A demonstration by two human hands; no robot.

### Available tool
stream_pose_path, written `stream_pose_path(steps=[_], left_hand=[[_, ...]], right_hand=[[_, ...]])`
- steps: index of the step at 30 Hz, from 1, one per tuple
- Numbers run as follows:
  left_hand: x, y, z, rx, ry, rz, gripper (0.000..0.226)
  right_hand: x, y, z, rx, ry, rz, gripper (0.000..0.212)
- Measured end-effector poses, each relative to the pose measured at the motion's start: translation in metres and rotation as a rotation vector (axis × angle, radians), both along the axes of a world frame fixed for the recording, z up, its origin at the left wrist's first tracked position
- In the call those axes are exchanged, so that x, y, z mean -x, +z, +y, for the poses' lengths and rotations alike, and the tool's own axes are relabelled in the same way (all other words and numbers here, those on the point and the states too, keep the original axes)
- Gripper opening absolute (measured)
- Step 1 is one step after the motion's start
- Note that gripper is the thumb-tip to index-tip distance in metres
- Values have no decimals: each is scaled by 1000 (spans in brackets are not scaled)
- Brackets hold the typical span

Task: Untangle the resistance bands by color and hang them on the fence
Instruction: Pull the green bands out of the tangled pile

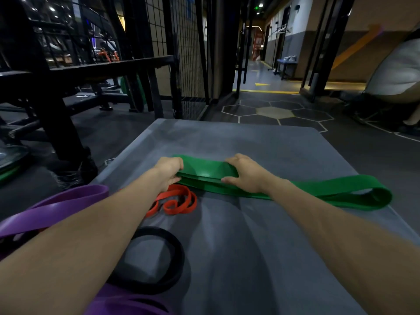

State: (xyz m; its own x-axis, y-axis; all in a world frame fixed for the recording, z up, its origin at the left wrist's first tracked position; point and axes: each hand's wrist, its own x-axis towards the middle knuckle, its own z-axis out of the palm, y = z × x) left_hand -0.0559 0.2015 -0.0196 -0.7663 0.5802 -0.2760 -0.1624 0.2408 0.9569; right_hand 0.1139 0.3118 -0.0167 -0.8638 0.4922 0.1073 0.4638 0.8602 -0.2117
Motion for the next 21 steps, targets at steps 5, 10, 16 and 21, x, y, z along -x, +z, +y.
stream_pose_path(steps=[5,10,16,21], left_hand=[[0,-2,-1,75,-21,70,36],[-2,10,4,305,-104,311,31],[-8,19,-5,560,-270,1067,68],[-19,-4,4,510,-818,1452,73]], right_hand=[[1,-16,-7,-62,10,-182,66],[3,-23,-4,5,-29,-233,64],[2,-27,-3,22,-27,-228,60],[3,-27,-5,16,-25,-232,58]])
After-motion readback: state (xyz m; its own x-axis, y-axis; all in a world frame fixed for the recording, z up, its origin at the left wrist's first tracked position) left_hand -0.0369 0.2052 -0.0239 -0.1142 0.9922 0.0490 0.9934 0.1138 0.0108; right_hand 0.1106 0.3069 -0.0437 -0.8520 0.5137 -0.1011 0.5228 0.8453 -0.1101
